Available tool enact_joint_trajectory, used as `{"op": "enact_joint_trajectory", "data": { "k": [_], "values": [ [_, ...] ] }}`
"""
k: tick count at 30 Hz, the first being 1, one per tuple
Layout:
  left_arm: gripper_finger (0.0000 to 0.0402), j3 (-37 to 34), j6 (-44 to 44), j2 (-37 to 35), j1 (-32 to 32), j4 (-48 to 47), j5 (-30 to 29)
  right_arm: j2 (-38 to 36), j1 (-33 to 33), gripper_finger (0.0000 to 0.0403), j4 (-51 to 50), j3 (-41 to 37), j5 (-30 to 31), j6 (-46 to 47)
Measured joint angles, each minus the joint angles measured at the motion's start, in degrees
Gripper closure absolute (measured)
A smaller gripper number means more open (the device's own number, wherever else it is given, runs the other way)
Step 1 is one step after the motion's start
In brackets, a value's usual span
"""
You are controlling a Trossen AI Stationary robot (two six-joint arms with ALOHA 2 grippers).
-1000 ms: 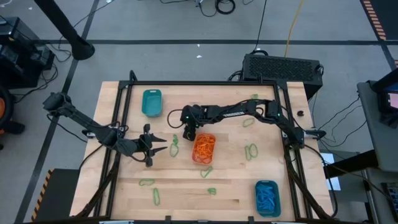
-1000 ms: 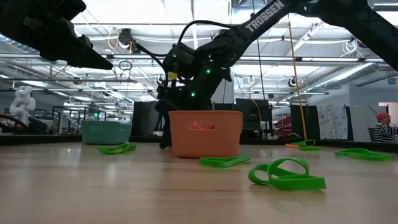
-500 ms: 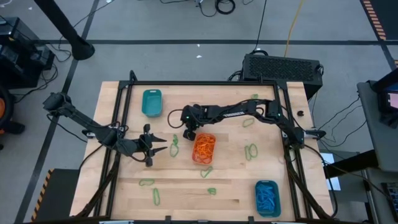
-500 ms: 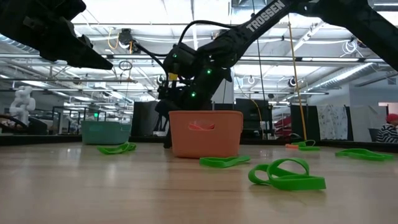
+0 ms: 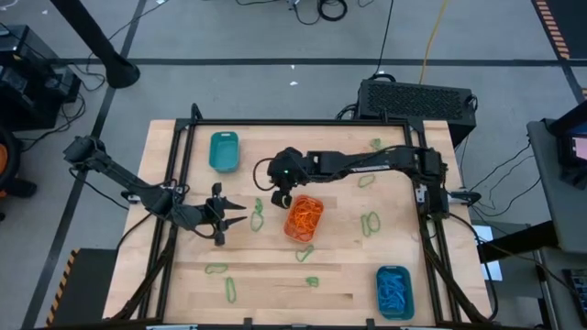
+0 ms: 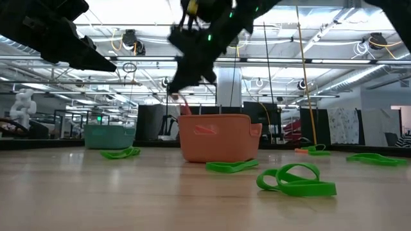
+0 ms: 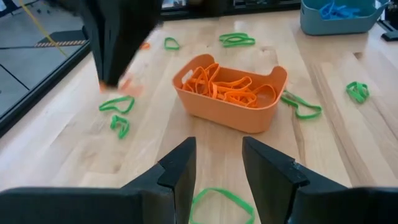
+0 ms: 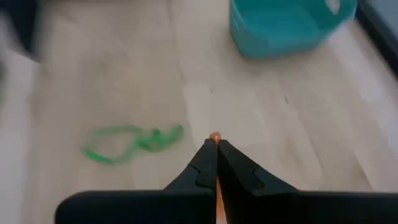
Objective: Sort rubber bands into baskets
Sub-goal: Put the orange rubber band into the orange bin
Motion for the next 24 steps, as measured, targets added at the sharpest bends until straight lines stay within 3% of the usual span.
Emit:
{"op": "enact_joint_trajectory", "data": {
  "k": [6, 15, 24],
  "values": [
    [0.0263, 0.0, -0.11, 0.02, 0.0, 0.19, 1.0, -5.47, 5.21, 0.0403, -3.47, 0.25, -0.36, 2.94],
    [0.0263, 0.0, -3.09, 1.52, 0.11, 0.97, 2.95, -3.19, 14.7, 0.0403, -13.56, 0.15, 2.03, 10.57],
    [0.0263, -0.02, -1.33, 13.36, 1.93, 14.55, 6.4, 0.45, 17.9, 0.0402, -19.95, 0.13, 8.85, 15.77]
  ]
}}
